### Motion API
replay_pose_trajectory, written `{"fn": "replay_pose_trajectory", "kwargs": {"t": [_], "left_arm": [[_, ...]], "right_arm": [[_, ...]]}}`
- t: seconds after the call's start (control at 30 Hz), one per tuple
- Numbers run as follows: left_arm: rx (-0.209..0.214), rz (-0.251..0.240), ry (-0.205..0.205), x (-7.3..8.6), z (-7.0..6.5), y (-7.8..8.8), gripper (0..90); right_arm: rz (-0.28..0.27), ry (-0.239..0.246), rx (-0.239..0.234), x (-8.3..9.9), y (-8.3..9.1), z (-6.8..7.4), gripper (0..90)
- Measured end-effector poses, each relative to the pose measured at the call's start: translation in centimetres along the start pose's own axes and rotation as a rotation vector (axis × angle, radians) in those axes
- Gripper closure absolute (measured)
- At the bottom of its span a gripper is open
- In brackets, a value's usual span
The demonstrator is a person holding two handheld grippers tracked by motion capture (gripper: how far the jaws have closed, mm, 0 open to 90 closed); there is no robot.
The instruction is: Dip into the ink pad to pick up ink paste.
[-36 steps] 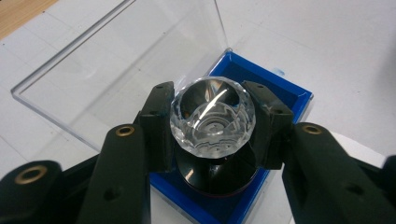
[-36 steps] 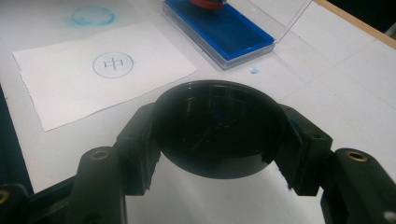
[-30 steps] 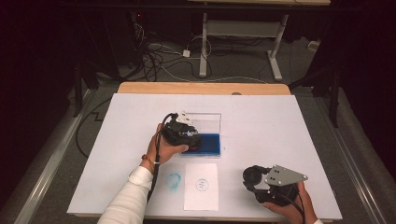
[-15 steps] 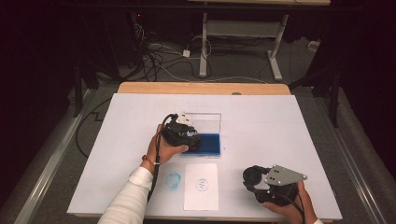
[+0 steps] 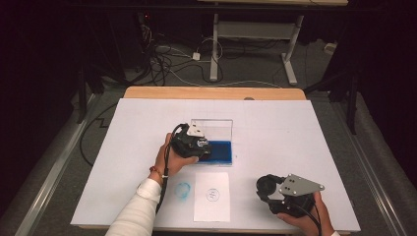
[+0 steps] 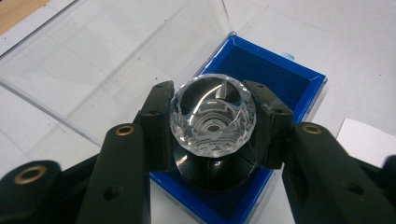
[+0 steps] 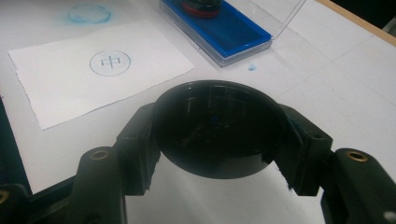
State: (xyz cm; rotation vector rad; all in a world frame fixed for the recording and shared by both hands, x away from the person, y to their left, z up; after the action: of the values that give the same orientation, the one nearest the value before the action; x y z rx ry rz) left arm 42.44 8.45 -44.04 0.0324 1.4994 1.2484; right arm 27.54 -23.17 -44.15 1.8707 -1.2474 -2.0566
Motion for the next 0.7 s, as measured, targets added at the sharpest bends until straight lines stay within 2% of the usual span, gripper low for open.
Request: {"fn": "replay_pose_trajectory", "kwargs": {"t": [0.43,0.57,0.7], "left_arm": [[0.002,-0.007,0.025,0.07,0.09,-0.19,54.7],[-0.011,0.002,0.009,-0.04,-0.16,-0.12,54.7],[-0.003,-0.003,0.02,0.12,-0.03,-0.11,54.7]], "right_arm": [[-0.001,0.004,0.001,-0.12,-0.01,0.11,38.7],[-0.002,0.005,0.001,-0.12,0.02,0.11,38.7],[-0.002,0.005,0.001,-0.12,0.03,0.12,38.7]]}}
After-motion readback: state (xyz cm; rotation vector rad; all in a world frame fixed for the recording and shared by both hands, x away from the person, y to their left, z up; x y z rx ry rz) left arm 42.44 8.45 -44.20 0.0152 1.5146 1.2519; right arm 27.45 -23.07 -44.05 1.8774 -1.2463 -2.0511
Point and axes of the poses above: each handheld gripper's, and its own axes: y roughly backward along the jaws, x roughly out of its underside, z roughly to its left, the point moved 1 cm from there along -y, roughly forward along the jaws, and after that the axes turned 10 degrees about -x, right-handed, at the moved point
